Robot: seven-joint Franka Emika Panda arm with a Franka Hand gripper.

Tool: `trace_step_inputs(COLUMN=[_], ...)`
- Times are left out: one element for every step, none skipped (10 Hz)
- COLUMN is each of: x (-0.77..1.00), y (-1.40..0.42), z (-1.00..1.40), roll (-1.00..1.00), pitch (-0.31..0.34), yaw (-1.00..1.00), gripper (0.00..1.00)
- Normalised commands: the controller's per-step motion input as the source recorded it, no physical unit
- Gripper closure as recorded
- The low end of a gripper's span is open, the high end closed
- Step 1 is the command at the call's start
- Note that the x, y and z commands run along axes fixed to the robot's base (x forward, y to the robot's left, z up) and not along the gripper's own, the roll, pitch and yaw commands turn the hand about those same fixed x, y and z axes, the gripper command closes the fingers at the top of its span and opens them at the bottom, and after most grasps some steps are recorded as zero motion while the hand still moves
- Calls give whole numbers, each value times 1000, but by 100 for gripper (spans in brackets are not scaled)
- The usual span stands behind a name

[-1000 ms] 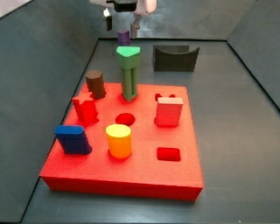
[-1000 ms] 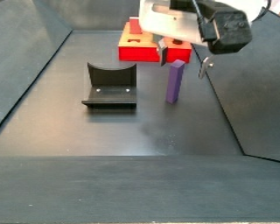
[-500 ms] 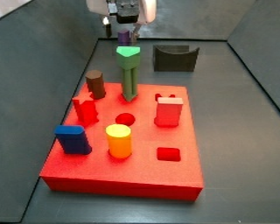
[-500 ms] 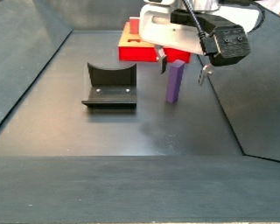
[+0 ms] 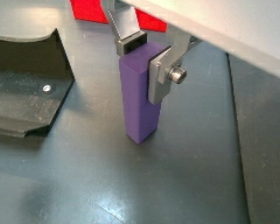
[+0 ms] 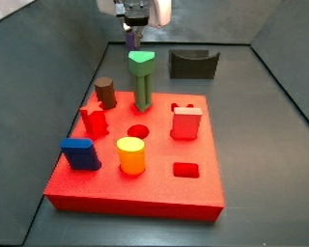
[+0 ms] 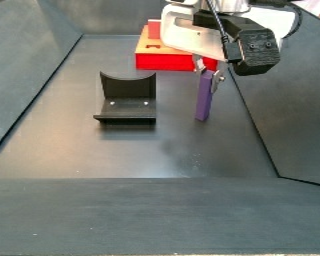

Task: Pick up the rectangle object. Move up. Move to above the board. Insert the rectangle object.
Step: Pick up the rectangle object, then move up, then move to above the board.

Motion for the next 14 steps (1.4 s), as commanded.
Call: trace_step_inputs(x=[0,0,0,0,0,0,0,0,0,13,3,1,-2,-202], y=[0,0,0,0,0,0,0,0,0,65,52,36,26,-234], z=[0,0,0,0,0,0,0,0,833,794,676,534,325,1000], roll=[0,0,0,0,0,0,0,0,0,8,14,23,40,113], pitch=[0,0,0,0,0,0,0,0,0,14,46,62,67,-90], yaw=[0,0,0,0,0,0,0,0,0,35,23,6,-8,-382], gripper=[100,100,100,100,100,100,100,100,100,100,100,100,100,100])
